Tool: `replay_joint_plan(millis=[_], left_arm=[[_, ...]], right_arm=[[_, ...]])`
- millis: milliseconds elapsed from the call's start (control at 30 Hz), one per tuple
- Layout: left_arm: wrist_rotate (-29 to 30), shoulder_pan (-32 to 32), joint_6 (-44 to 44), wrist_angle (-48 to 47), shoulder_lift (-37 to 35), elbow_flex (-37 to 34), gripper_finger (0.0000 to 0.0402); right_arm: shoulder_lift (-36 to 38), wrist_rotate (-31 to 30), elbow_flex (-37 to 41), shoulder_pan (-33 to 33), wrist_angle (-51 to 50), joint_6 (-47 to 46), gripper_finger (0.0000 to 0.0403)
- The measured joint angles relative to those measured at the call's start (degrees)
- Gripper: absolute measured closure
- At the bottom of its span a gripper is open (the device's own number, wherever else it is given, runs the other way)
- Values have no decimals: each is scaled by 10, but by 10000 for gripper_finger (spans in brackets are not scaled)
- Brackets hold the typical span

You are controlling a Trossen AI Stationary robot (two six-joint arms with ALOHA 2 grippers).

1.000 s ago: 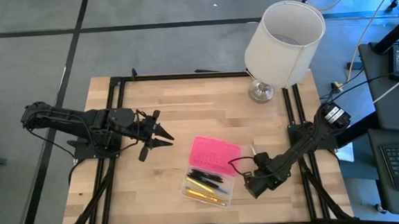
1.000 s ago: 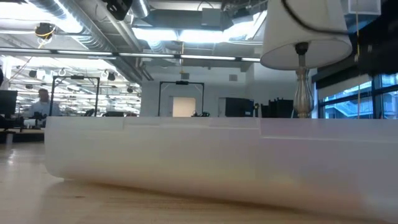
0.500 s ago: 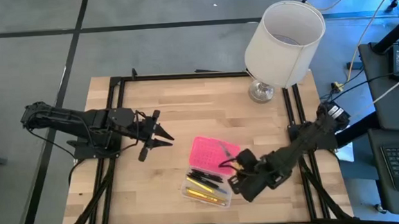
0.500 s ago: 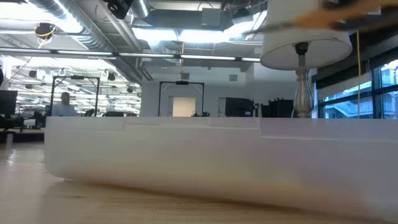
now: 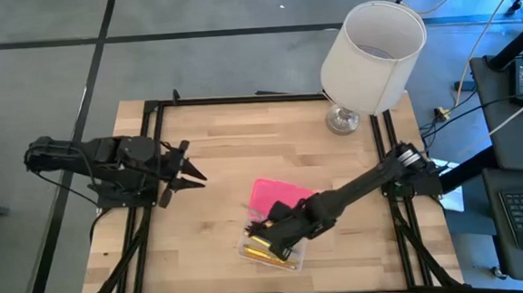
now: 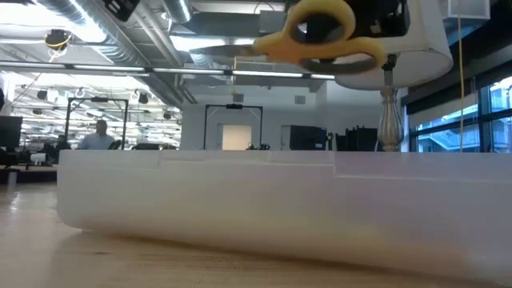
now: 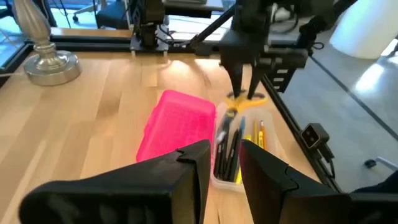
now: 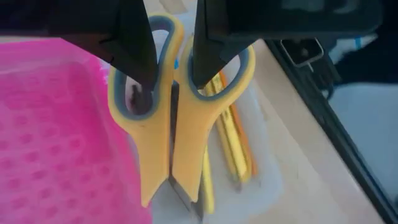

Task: Pick & place school supplies into a supply box
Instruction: Put the yellow scissors into the pink supply box

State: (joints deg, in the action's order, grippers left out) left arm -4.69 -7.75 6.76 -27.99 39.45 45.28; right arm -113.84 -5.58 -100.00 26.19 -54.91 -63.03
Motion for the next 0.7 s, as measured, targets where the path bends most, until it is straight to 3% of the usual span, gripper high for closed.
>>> replay_joint_plan(millis=[167, 400, 700], left_arm=[[4, 0, 0, -7, -23, 0, 320], [8, 0, -14, -8, -24, 0, 324], [11, 0, -15, -8, -23, 0, 320]], right_arm=[[-41, 15, -39, 18, -31, 14, 312], [-89, 81, -45, 27, -33, 20, 312], [-102, 83, -45, 26, -28, 53, 312]])
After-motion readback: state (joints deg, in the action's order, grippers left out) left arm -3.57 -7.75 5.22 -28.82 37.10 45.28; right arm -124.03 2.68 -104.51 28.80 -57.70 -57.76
